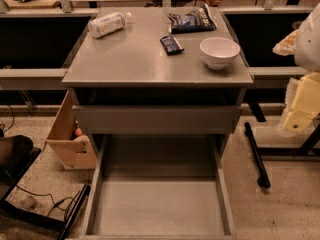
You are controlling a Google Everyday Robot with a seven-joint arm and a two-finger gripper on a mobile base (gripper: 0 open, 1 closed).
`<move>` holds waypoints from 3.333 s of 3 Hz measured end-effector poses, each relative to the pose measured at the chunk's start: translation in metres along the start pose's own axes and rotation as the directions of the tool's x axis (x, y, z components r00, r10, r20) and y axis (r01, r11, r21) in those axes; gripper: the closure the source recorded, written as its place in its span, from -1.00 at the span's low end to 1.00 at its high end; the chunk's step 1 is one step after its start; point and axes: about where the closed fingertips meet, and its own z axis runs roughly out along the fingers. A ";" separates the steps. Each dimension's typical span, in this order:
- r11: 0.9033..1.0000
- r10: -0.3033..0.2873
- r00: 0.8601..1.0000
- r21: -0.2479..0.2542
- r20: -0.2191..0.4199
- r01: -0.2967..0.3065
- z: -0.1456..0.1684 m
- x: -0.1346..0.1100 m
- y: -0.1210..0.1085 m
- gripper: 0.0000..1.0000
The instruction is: Place rxbar blueberry into middle drawer
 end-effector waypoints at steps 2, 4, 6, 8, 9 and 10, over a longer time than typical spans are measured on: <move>0.999 0.002 0.999 0.032 0.033 -0.003 0.008 -0.005 -0.011 -1.00; 0.978 0.123 0.932 0.119 0.342 -0.173 0.046 -0.006 -0.117 -1.00; 0.904 0.335 0.798 0.069 0.502 -0.422 0.033 -0.041 -0.202 -1.00; 0.915 0.324 0.783 0.034 0.530 -0.401 0.048 -0.066 -0.221 -1.00; 0.916 0.333 0.796 0.029 0.506 -0.401 0.062 -0.107 -0.246 -1.00; 0.868 0.430 0.810 0.065 0.399 -0.493 0.098 -0.149 -0.282 -1.00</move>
Offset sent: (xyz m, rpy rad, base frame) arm 0.0374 0.0078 -0.0147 0.0687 -0.0892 -0.0020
